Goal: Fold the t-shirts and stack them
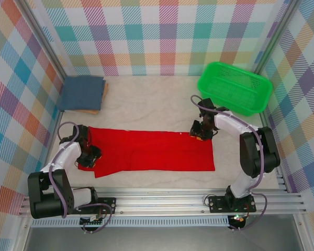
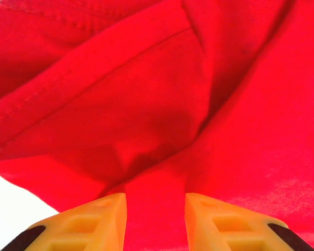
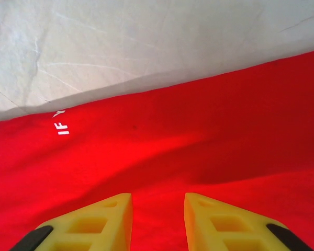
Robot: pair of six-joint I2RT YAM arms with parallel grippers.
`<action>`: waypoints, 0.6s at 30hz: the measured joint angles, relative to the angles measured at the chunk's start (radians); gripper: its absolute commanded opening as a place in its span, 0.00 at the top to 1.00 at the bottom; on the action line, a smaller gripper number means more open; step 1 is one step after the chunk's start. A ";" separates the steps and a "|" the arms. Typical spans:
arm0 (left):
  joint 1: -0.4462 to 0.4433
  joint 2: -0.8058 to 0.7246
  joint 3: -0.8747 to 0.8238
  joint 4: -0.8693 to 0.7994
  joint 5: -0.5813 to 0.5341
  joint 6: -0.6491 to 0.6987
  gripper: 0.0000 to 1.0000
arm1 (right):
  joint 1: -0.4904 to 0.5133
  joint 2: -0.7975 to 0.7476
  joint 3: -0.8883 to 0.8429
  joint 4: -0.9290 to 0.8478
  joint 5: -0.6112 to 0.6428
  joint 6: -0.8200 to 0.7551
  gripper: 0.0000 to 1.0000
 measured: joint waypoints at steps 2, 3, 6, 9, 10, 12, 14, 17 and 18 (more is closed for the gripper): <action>0.000 0.000 0.000 0.013 -0.022 -0.003 0.63 | 0.000 0.014 -0.001 0.013 -0.017 0.000 0.68; 0.000 0.002 0.000 0.021 -0.032 -0.003 0.63 | 0.000 0.019 -0.001 0.019 -0.024 0.000 0.68; 0.000 0.019 0.004 0.035 -0.061 0.009 0.63 | 0.000 0.026 -0.001 0.028 -0.034 0.000 0.68; 0.000 0.069 0.008 0.063 -0.078 0.034 0.64 | 0.000 0.029 -0.001 0.035 -0.036 0.000 0.68; 0.000 0.085 0.008 0.077 -0.079 0.042 0.65 | 0.000 0.031 -0.001 0.036 -0.036 0.000 0.68; 0.000 0.103 0.008 0.100 -0.076 0.051 0.70 | -0.002 0.035 -0.001 0.038 -0.036 0.000 0.68; 0.000 0.102 0.008 0.124 -0.072 0.059 0.75 | -0.003 0.044 -0.001 0.039 -0.036 0.001 0.68; 0.000 0.103 0.008 0.145 -0.071 0.072 0.83 | -0.007 0.057 -0.001 0.041 -0.035 0.001 0.68; 0.000 0.103 0.009 0.145 -0.071 0.073 0.84 | -0.007 0.061 -0.001 0.041 -0.035 0.001 0.68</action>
